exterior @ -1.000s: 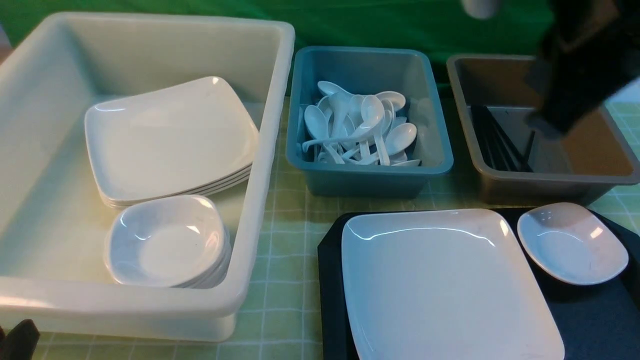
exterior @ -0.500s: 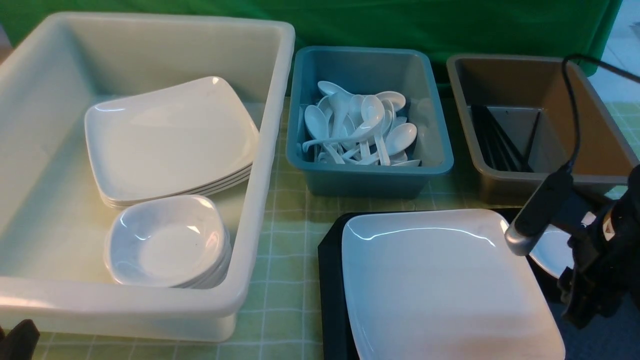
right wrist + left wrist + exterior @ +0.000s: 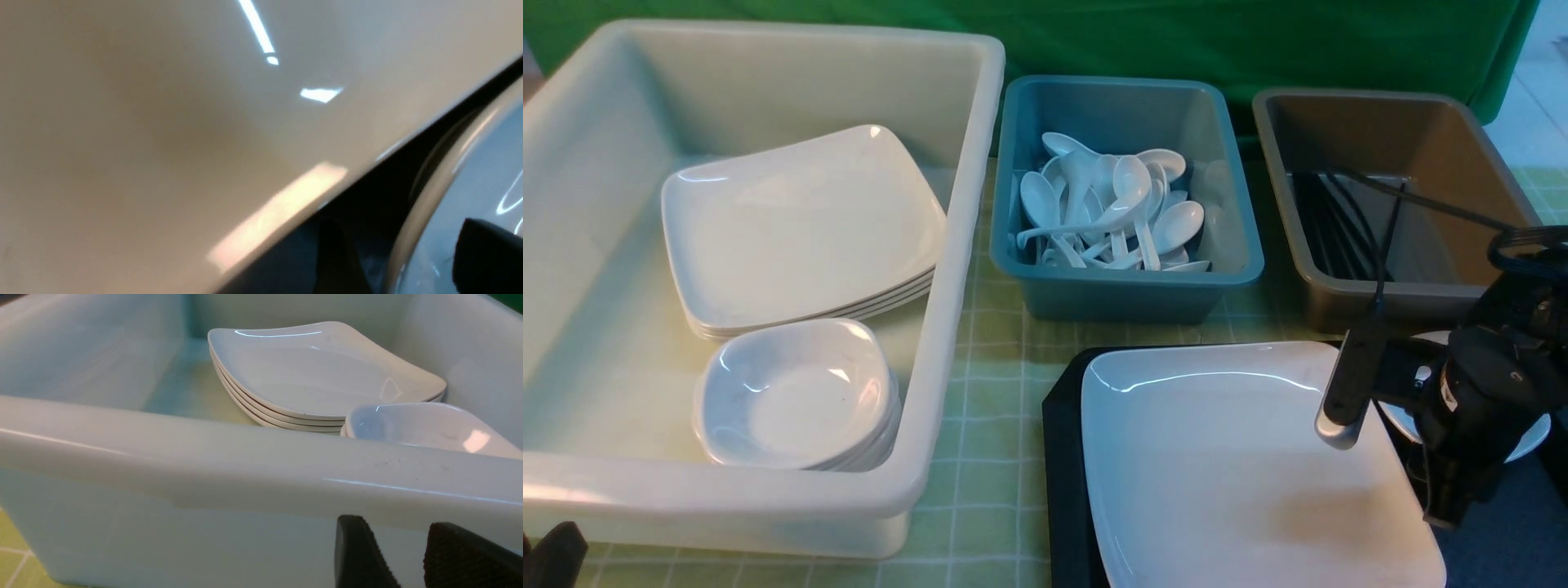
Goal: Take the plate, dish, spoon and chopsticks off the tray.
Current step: Use the right arm to grab a small plate from the dinner plate, then use the right arm to put the small plate into the large storage box on the left
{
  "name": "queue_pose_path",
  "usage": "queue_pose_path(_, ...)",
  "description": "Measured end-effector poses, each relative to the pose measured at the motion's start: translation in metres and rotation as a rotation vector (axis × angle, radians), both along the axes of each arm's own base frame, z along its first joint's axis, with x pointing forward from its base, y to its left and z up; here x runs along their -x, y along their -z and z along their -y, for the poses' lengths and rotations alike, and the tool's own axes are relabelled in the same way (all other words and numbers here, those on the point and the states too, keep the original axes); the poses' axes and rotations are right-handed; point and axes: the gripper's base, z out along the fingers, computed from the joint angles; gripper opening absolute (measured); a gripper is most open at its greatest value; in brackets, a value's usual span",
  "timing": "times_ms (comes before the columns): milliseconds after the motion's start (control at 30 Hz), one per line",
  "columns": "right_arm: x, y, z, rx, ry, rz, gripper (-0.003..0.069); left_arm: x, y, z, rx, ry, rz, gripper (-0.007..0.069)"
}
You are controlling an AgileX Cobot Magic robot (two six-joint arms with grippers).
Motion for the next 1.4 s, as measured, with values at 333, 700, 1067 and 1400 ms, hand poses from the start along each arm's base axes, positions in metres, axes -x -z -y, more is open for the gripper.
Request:
queue_pose_path(333,0.000,-0.007,0.005,0.038,0.054,0.024,0.0066,0.000,0.000,0.000,0.000,0.000,0.000,0.0229)
queue_pose_path(700,0.049,-0.145,-0.007,-0.398,0.310,0.092,0.0032,0.000,0.000,0.000,0.000,0.000,0.000,0.0229)
queue_pose_path(1067,0.107,-0.242,-0.185,-0.911,-0.539,0.240,0.0031,0.000,0.000,0.000,0.000,0.000,0.000,0.0229)
queue_pose_path(1400,0.101,-0.146,-0.306,-0.543,-1.134,0.412,0.0035,0.000,0.000,0.000,0.000,0.000,0.000,0.0229)
